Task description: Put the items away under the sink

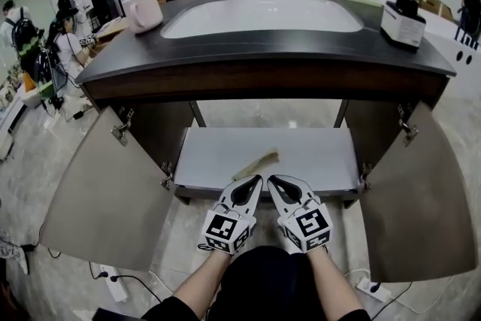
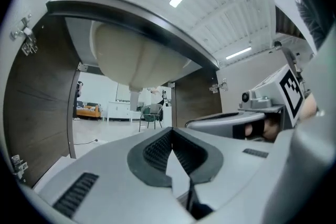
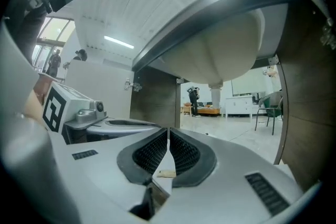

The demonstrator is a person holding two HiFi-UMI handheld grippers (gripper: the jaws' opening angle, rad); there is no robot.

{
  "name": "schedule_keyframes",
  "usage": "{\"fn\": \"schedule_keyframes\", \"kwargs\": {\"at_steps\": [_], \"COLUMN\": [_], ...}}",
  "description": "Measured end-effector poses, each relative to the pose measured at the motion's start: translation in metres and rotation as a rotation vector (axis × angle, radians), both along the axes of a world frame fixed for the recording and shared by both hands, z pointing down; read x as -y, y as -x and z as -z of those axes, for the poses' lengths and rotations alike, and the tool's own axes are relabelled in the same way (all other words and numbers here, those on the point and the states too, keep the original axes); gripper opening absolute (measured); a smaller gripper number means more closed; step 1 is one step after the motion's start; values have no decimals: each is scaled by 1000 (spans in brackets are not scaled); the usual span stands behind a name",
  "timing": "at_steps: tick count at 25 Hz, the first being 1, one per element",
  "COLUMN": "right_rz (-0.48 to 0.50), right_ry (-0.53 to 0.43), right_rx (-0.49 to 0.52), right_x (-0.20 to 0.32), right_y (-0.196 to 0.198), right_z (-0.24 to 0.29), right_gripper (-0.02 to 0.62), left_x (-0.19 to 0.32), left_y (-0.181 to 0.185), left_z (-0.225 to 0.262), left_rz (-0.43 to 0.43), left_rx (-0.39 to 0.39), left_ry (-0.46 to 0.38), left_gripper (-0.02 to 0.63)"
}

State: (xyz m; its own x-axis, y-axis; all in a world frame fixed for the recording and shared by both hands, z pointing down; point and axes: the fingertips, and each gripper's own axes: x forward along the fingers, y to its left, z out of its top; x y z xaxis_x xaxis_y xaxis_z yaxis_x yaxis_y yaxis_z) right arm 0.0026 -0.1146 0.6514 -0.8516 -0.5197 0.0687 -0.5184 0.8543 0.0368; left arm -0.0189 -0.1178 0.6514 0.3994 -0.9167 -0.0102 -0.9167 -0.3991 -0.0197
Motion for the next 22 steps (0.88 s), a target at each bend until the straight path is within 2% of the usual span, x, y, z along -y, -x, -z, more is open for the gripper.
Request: {"fn": "schedule_keyframes", "kwargs": {"at_steps": [5, 11, 22], "right_rz": [-31, -49, -44], "right_ry": [-22, -33, -51], "right_rx": [17, 33, 53], "right_x": [-18, -38, -45], "right_y": [-17, -30, -23], "right_z": [15, 29, 38], "right_gripper": [38, 38, 38], "left_x": [-23, -42, -43], "left_y": [-17, -31, -30], "left_z": [21, 30, 41], "left_rz": [-1, 18, 5], "left_rx": [-20, -21, -23], "left_ry": [-39, -42, -74], "left_gripper": [9, 8, 8]}}
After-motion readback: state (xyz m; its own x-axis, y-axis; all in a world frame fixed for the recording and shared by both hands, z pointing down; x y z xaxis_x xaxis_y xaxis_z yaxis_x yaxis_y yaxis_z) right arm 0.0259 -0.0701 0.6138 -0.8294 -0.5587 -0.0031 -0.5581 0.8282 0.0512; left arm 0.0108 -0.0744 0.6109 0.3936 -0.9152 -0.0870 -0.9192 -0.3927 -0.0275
